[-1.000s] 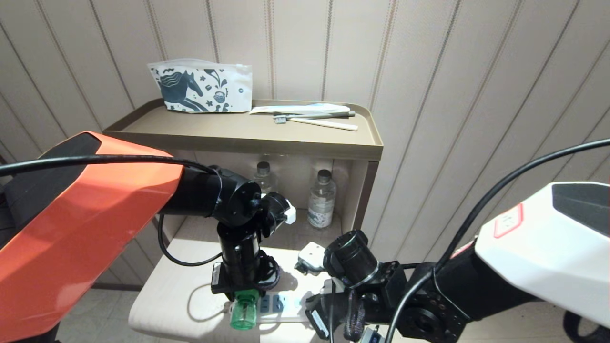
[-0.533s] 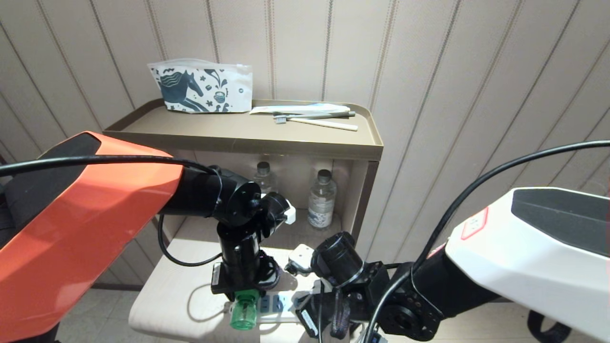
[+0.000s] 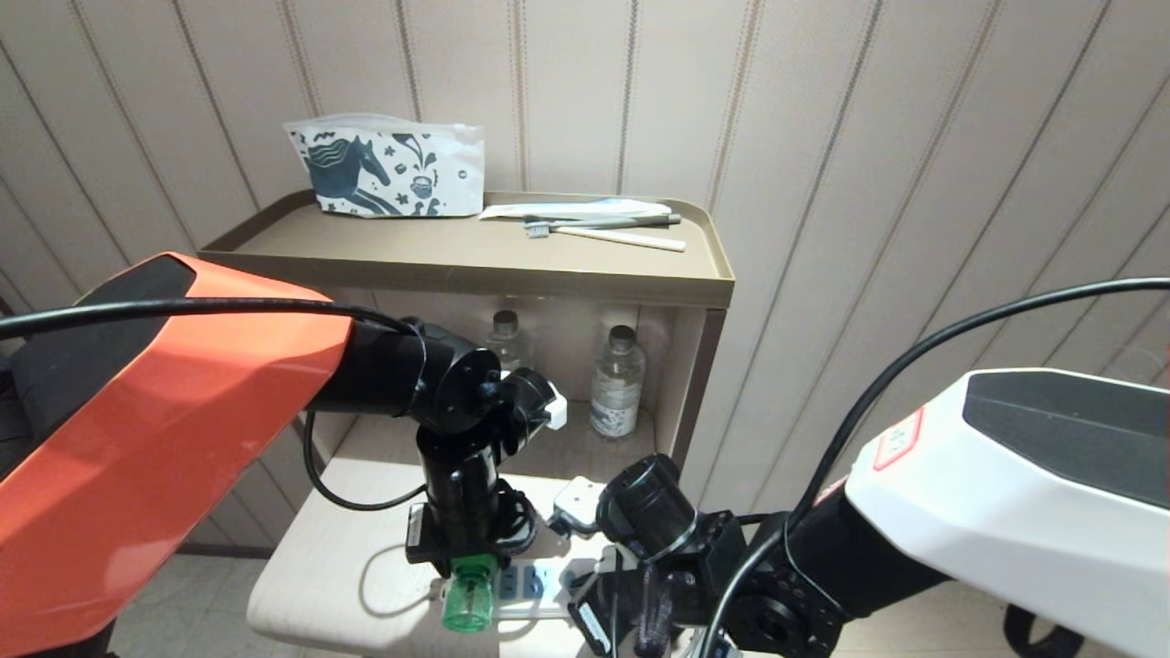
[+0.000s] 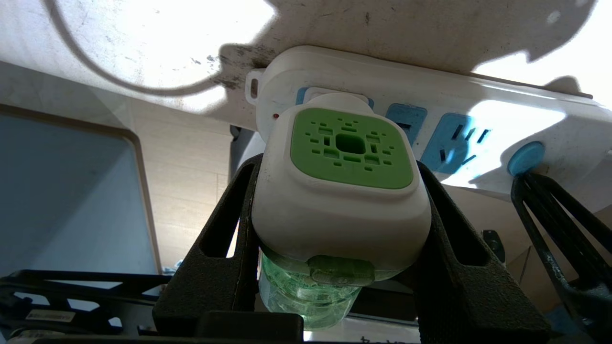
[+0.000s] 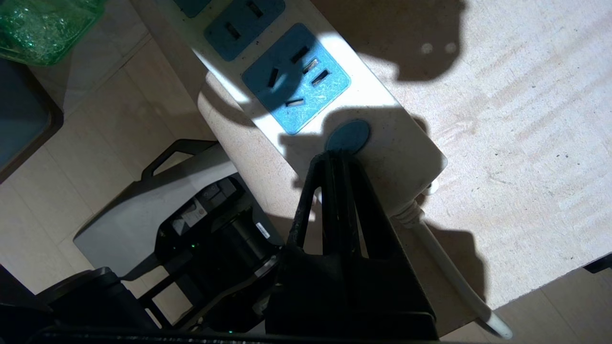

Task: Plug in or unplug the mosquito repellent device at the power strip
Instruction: Hold the socket with your right hand and unplug it with your left hand

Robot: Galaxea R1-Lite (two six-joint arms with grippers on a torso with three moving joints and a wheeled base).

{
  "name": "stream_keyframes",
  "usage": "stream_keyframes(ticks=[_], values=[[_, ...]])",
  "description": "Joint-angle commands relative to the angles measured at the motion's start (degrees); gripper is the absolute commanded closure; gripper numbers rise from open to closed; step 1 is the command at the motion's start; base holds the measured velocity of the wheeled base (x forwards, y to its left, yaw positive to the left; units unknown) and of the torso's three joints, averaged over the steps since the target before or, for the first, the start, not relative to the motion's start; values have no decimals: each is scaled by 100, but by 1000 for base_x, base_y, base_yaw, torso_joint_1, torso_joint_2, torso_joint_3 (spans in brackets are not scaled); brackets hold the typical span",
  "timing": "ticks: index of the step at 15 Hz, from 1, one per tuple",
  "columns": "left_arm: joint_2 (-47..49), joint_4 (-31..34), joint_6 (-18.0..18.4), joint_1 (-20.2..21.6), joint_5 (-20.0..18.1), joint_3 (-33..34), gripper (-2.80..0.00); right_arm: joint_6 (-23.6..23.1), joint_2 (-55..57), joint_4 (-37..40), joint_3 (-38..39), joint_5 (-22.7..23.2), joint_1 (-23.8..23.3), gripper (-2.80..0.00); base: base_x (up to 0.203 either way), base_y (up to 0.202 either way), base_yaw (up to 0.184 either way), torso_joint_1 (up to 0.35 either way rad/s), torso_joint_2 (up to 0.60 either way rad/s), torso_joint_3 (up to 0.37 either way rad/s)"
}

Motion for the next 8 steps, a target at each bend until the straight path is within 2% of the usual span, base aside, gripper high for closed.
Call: stream_keyframes(ticks=[1, 8], values=[[-21, -12, -21, 0, 1, -9, 0, 7, 53, 9, 8, 2, -6, 0, 0, 0, 0, 0, 0, 0], [-72, -68, -97, -164, 7, -88, 0, 16, 79, -10, 61, 19, -11, 0, 0, 0, 0, 0, 0, 0]])
